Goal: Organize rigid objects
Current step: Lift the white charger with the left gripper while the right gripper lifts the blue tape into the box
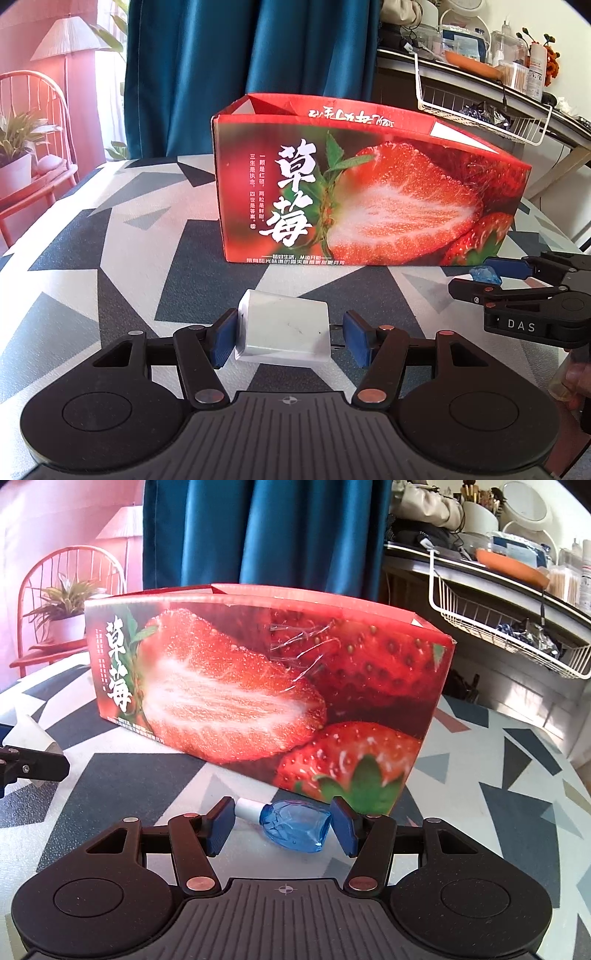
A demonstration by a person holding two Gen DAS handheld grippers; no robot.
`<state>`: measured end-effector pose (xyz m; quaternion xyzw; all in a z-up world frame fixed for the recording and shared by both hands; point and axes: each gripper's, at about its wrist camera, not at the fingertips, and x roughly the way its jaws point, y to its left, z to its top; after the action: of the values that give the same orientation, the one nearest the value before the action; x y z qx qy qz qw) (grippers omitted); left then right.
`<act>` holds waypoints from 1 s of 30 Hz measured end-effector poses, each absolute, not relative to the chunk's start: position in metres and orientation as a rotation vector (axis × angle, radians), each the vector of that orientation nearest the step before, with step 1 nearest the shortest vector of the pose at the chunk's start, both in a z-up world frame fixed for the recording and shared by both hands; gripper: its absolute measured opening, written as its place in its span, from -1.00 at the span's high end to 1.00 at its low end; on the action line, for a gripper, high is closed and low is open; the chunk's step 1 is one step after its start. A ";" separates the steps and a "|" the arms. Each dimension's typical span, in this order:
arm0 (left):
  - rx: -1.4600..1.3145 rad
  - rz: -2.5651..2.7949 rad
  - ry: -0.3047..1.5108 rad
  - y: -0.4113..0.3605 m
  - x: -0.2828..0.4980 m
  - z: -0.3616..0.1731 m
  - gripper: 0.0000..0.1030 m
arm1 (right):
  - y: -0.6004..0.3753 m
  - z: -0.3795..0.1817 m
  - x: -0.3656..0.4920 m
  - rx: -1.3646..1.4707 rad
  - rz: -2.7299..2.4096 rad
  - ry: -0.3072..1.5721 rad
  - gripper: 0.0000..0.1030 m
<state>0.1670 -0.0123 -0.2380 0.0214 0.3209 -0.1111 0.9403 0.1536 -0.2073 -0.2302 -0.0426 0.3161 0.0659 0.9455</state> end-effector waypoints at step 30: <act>0.026 -0.258 0.533 -0.012 0.178 -0.183 -0.23 | -0.221 -0.179 0.140 0.005 0.180 0.510 -0.03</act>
<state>0.1779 -0.0116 -0.1825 0.0127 0.2625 -0.1273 0.9564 0.1402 -0.2212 -0.1791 0.0026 0.2520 0.0889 0.9636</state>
